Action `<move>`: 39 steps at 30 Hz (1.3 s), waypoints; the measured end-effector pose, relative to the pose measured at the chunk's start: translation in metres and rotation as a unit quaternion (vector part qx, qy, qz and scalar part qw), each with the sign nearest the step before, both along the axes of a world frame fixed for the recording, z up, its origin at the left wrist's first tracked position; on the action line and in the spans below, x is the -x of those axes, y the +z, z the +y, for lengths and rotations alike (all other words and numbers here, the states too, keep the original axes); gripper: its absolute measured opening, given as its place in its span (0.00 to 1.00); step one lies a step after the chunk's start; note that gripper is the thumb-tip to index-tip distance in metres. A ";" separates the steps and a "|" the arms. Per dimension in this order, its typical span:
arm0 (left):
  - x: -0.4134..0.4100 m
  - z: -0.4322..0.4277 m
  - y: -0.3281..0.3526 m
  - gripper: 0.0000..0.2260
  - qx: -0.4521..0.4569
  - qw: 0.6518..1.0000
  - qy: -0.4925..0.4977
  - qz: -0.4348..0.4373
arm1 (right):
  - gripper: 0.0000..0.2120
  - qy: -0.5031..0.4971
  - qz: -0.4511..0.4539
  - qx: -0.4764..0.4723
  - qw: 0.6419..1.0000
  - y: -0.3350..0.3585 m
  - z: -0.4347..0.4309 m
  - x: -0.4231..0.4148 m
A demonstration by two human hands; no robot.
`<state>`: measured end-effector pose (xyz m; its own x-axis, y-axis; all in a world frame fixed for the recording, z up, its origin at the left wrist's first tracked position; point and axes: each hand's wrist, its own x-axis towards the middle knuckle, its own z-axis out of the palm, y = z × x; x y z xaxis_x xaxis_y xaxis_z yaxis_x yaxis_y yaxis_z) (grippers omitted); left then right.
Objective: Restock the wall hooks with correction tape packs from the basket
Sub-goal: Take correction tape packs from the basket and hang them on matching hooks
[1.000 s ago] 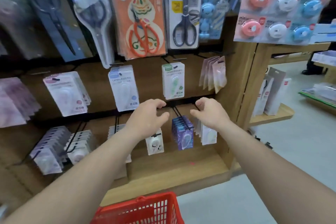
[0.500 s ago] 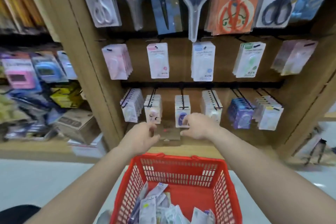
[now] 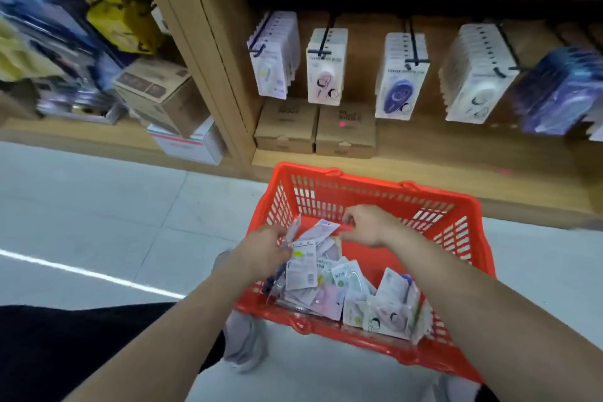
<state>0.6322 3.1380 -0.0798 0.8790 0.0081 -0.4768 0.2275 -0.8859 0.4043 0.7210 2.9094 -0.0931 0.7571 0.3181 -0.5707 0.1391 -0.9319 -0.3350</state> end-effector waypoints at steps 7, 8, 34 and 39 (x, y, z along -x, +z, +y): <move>-0.007 -0.027 -0.070 0.27 -0.016 0.997 0.014 0.078 | 0.17 -0.113 0.095 -0.111 0.983 -0.104 0.011 0.018; -0.008 -0.028 -0.079 0.28 -0.027 0.996 0.018 0.085 | 0.17 -0.126 0.079 -0.122 0.981 -0.115 0.015 0.018; -0.021 -0.024 -0.129 0.19 0.102 0.989 0.103 0.012 | 0.12 -0.540 0.055 -0.356 0.761 -0.156 -0.010 0.015; -0.029 -0.028 -0.114 0.12 0.236 0.947 0.218 -0.014 | 0.10 -0.535 0.083 -0.395 0.742 -0.136 -0.035 0.027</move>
<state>0.6615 3.1095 -0.1936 0.8542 0.1640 -0.4933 0.5121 -0.4292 0.7440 0.6942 2.8747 -0.2292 0.7572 -0.1292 -0.6402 -0.6438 0.0171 -0.7650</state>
